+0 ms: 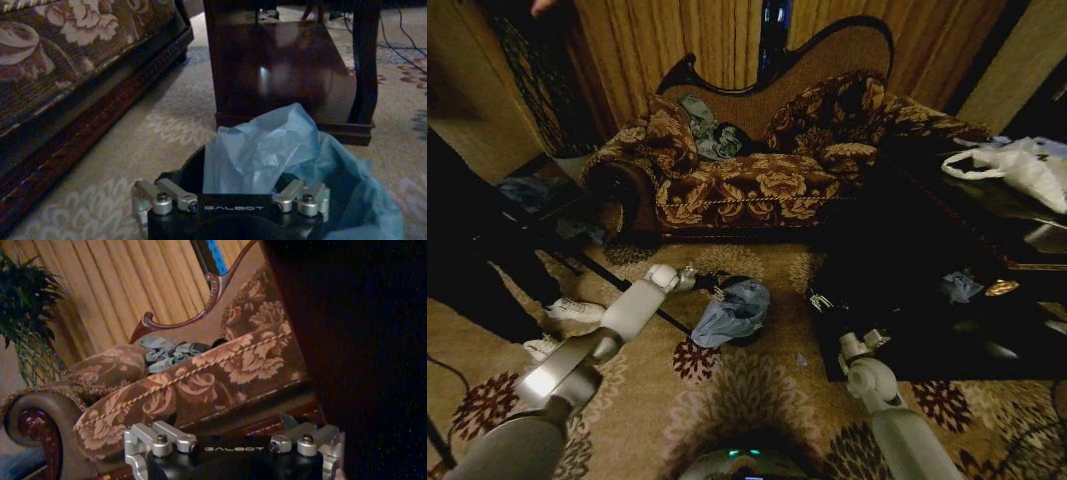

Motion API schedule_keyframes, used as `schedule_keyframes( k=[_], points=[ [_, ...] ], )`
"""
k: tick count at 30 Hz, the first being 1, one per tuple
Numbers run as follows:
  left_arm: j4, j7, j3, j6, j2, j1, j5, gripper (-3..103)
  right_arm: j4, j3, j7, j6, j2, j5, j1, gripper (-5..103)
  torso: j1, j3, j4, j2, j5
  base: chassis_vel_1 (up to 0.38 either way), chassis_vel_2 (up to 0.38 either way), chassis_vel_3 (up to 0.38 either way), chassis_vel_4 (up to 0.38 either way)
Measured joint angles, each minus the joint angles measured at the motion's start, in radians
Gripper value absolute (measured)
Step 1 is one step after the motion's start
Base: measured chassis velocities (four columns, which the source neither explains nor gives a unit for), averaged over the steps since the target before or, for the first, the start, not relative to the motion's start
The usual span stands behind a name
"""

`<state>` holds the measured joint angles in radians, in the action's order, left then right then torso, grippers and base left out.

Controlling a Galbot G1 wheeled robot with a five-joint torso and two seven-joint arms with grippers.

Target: Place a garbage bag over the trash bin.

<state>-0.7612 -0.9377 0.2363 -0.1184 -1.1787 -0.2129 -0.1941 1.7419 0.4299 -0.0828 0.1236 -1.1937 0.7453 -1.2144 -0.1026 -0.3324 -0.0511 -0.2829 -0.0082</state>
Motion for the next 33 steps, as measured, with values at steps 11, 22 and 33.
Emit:
schedule_keyframes(
  k=[11,22,33],
  points=[
    [0.035,0.008,-0.030,-0.010,-0.033,-0.001,0.038,58,-0.021,0.021,-0.010,0.005,0.015,0.003,-0.008,100,0.000,0.000,0.0002,0.000,-0.0003,0.000,0.000,0.000,0.000],
    [0.057,0.084,-0.130,0.003,-0.012,0.009,0.022,19,-0.034,-0.002,-0.022,0.011,0.013,-0.004,-0.013,100,0.000,0.000,0.0003,0.000,-0.0003,0.000,0.000,0.000,0.000],
    [0.124,0.225,-0.172,0.051,-0.034,-0.005,-0.022,0,-0.022,-0.013,-0.018,0.016,0.013,-0.027,-0.037,100,0.000,0.000,0.0001,0.000,-0.0004,0.000,0.000,0.000,0.000]
  ],
)
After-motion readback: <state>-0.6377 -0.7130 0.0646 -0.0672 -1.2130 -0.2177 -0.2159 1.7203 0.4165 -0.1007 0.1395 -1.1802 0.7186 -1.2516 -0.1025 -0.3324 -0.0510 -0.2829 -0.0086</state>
